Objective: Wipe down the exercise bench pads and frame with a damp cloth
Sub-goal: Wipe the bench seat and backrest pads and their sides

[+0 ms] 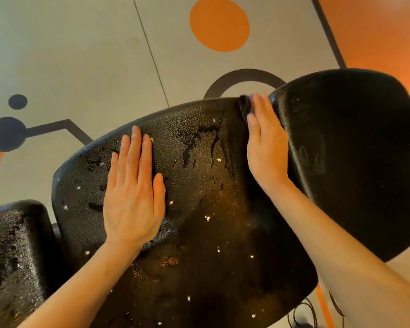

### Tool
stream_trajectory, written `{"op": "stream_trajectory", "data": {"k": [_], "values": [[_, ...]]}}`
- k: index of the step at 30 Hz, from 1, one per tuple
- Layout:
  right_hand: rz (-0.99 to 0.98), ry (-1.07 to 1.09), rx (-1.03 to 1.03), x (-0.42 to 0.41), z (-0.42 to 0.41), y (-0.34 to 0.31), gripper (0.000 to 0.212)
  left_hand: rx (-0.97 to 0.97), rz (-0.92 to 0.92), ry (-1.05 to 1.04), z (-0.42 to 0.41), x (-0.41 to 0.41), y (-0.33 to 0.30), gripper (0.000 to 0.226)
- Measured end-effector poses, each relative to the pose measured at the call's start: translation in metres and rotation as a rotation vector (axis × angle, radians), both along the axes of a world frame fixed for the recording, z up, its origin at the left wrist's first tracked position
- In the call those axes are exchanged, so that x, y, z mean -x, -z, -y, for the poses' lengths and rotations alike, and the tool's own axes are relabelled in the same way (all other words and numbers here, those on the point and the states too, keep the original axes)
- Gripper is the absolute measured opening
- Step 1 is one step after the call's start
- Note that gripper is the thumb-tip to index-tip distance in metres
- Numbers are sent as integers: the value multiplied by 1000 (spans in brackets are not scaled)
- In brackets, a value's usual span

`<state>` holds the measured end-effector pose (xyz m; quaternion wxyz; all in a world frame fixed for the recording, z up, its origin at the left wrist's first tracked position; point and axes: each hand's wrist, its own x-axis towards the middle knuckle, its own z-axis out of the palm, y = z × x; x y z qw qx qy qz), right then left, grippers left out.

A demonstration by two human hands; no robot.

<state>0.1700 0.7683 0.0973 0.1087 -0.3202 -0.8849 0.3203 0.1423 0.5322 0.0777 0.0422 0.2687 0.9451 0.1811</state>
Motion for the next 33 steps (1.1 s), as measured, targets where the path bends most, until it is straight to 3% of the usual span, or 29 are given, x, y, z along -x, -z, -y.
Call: {"op": "stream_trajectory", "data": {"k": [3, 6, 8, 11, 15, 17, 20, 22, 25, 27, 28, 31, 33], "values": [[23, -55, -32, 36, -3, -4, 42, -11, 1, -3, 0, -1, 0, 62], [-10, -132, -45, -14, 7, 0, 44, -7, -3, 5, 1, 0, 0, 62], [-26, -40, -13, -34, 9, 1, 43, -13, -5, 11, 1, 0, 0, 62], [-35, 92, -31, 7, 37, -4, 43, 6, -11, 11, 0, 0, 1, 63], [-52, -358, -252, 32, 81, 2, 43, 49, -29, 17, 1, 1, 1, 63], [-25, -414, -243, 20, 52, 1, 45, 31, -19, 19, 2, 0, 1, 63], [-22, -82, -69, 7, 18, -2, 44, 14, -19, 16, 1, -1, 2, 63], [-6, 7, -108, 17, 42, -2, 44, 18, -21, 8, 1, -1, 3, 63], [-59, -423, -244, 29, 81, 1, 47, 34, -28, 13, 1, 0, 3, 63], [-31, -606, -288, 22, 59, 1, 47, 28, -22, 13, 2, 0, 2, 63], [-18, -560, -279, 16, 39, 1, 46, 23, -18, 12, 1, -1, 2, 63], [5, -30, -131, -4, -2, -1, 44, 17, -25, 8, 1, 0, 2, 63], [22, 71, -179, 5, 31, 0, 44, 12, -25, 9, 1, 0, 3, 63]]}}
